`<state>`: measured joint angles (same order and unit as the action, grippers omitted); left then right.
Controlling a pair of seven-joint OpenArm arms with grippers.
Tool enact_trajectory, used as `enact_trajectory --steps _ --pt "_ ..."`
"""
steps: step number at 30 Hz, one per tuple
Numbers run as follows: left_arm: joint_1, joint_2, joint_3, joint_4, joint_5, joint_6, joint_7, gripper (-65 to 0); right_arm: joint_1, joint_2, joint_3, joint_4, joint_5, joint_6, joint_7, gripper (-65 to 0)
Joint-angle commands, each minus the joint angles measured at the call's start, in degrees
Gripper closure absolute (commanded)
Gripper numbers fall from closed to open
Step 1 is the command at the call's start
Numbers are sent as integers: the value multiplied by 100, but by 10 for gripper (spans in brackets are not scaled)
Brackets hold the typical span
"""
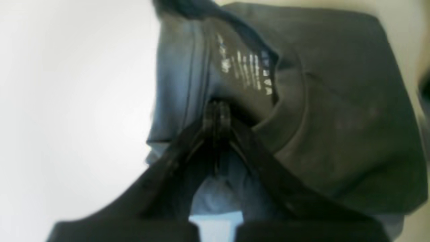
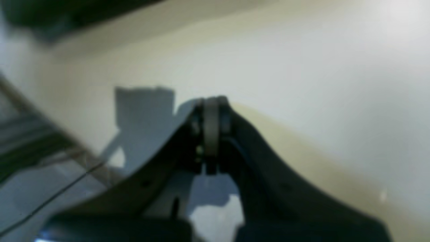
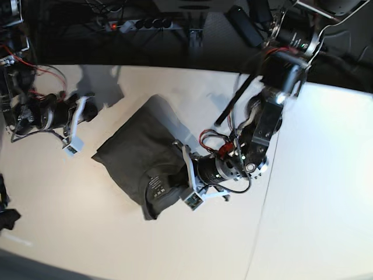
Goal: Fold the T-shirt properly
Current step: 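Lower the folded bundle onto the table and press its edges square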
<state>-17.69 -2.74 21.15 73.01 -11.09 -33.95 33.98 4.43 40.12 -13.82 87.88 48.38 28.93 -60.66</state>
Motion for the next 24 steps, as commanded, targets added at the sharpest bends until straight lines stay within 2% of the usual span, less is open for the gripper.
enact_trajectory --steps 1,5,9,11,13,16,20,24 --pt "-144 2 -17 79 -39 -15 -96 0 -122 79 42 291 57 494 7 0" --pt "-358 0 -17 79 -46 13 138 0 -431 81 232 776 -197 476 24 0" --pt "-415 -28 -33 264 -275 33 654 0 -428 83 944 767 -199 476 26 0" --pt "-354 -118 -33 463 -527 52 874 0 -391 81 1373 748 -238 474 243 0" --pt "-299 -247 -33 647 -756 50 911 0 -201 79 1628 675 -562 472 680 0" --pt "-289 -330 -33 758 -841 48 892 0 363 66 1620 317 -1036 474 1128 0" --pt "-212 -332 -33 756 -837 44 866 0 1067 50 1325 -590 -1200 472 1384 0" --pt "-70 -330 -33 754 -815 28 872 0 1794 -345 903 -1569 -1502 472 1484 0"
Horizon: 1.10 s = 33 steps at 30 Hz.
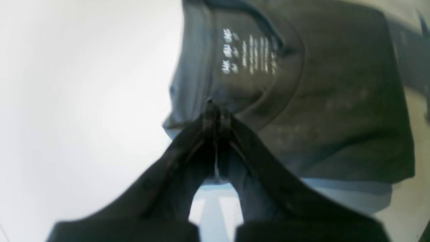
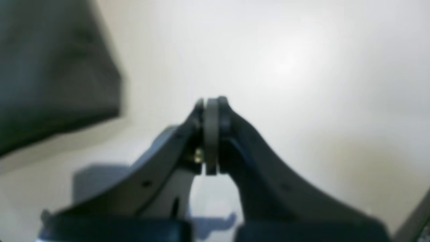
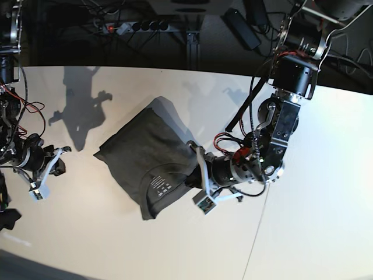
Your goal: Fold the T-shirt properly
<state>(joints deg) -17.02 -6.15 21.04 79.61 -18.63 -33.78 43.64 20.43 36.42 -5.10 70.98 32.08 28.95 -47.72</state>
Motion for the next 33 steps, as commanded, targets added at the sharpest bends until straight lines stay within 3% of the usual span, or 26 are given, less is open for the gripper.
enact_trajectory --steps 1,7,11,16,20,28,33 --pt "-85 11 -22 94 -61 11 -101 0 328 -120 -90 -90 33 472 190 0" --pt "219 11 -22 94 271 11 -184 0 643 -640 -887 -595 -474 470 533 0" --pt "306 11 -22 72 612 13 -492 0 636 -809 -1043 -595 -490 472 308 0" --pt "306 9 -22 50 640 13 -481 0 251 -756 -1078 -315 354 474 -452 0" --pt "271 11 -22 50 695 13 -485 0 -291 -758 -1078 238 732 474 -527 0" --pt "256 7 -22 50 715 15 -507 0 -1447 -774 -1071 1414 776 472 -691 0" --pt "240 -74 -24 74 737 122 -470 0 -1749 -769 -866 1810 645 472 -697 0"
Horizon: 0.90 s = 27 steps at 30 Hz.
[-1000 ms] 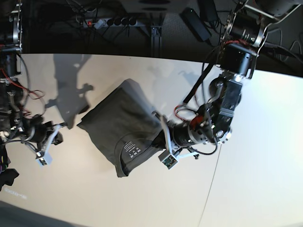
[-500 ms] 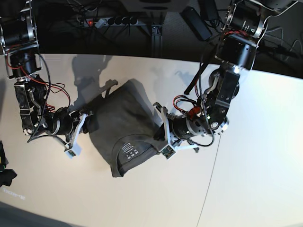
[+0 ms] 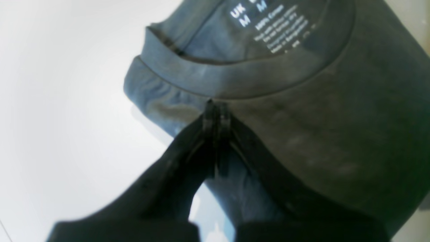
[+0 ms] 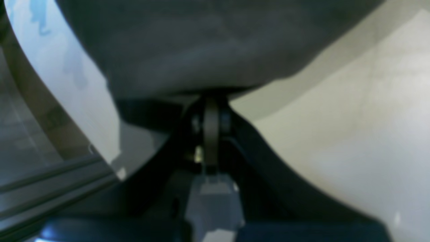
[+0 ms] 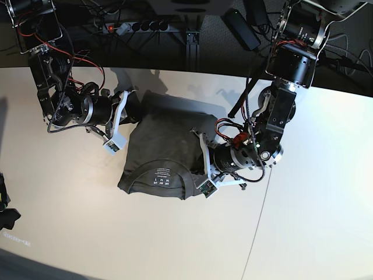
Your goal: Fold the T-shirt properly
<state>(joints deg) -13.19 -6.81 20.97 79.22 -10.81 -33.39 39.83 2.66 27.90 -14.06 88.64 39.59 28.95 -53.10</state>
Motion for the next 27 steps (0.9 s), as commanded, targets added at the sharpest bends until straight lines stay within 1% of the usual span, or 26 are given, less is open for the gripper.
enact_trajectory --steps 1,4,6,8,11,17,20,24,27 --pt "-142 -42 -24 155 -46 142 -42 0 -2 92 138 72 -103 470 -188 0" --pt "-116 -177 -87 595 -81 372 354 0 -146 98 660 168 -101 472 -227 0" --pt "9 -352 -146 1123 -374 389 693 0 -321 96 1088 284 -101 472 -236 0" --pt "282 -597 -214 1685 -719 382 898 0 -564 96 1488 472 -92 474 -315 0" --pt "992 -946 -409 2452 -905 382 929 0 -1084 98 2013 852 22 474 -444 0" --pt "2472 -1390 -1082 3947 -955 382 918 0 -2247 96 3123 1635 317 476 -439 0" --pt "3193 -1508 -1534 4286 -1130 382 929 0 -2855 96 3646 2013 573 476 -439 0" --pt "3910 -1510 -2151 4489 -1174 372 931 0 -3587 94 4229 2400 748 476 -442 0" --pt "4391 -1510 -2573 4610 -1458 251 968 0 -4116 87 4538 2479 785 476 -442 0"
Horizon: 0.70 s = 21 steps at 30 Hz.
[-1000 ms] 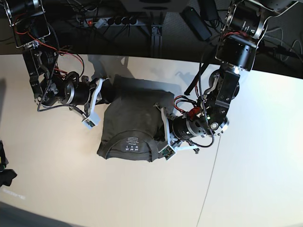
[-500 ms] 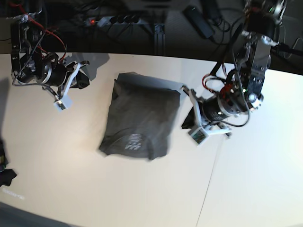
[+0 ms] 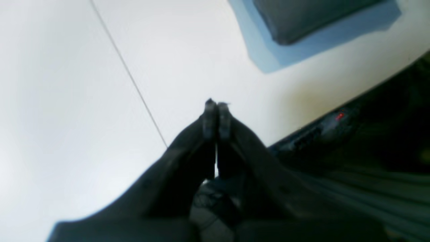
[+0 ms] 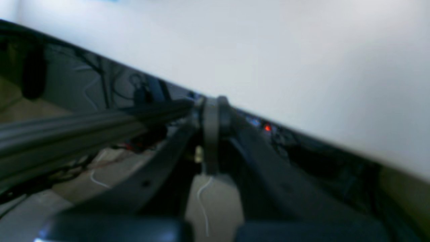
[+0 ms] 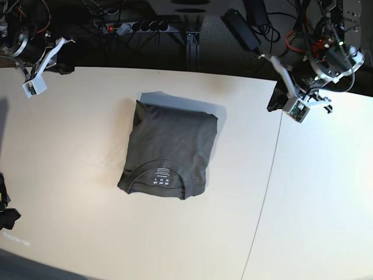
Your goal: Fold the T-shirt properly
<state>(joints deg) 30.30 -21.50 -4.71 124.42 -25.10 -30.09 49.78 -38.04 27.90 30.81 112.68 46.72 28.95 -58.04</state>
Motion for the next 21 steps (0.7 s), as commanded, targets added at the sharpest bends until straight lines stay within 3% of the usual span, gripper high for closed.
enact_trajectory --steps 1,8,11,16,21 --pt "219 -42 -125 90 -118 -109 -9 0 -238 74 125 74 94 476 52 0" --pt "1554 -15 -474 -13 -125 -149 -9 0 -1554 28 175 -37 107 474 42 0" --pt "1961 63 -472 -476 164 -146 -291 0 -1891 -170 175 -354 66 472 127 0" --pt "1945 85 -439 -2365 682 -144 -1110 0 -1937 -640 168 -1740 63 439 179 0" --pt "1285 63 -214 -4988 1088 -140 -2514 0 -1425 -697 131 -3991 -136 404 188 0"
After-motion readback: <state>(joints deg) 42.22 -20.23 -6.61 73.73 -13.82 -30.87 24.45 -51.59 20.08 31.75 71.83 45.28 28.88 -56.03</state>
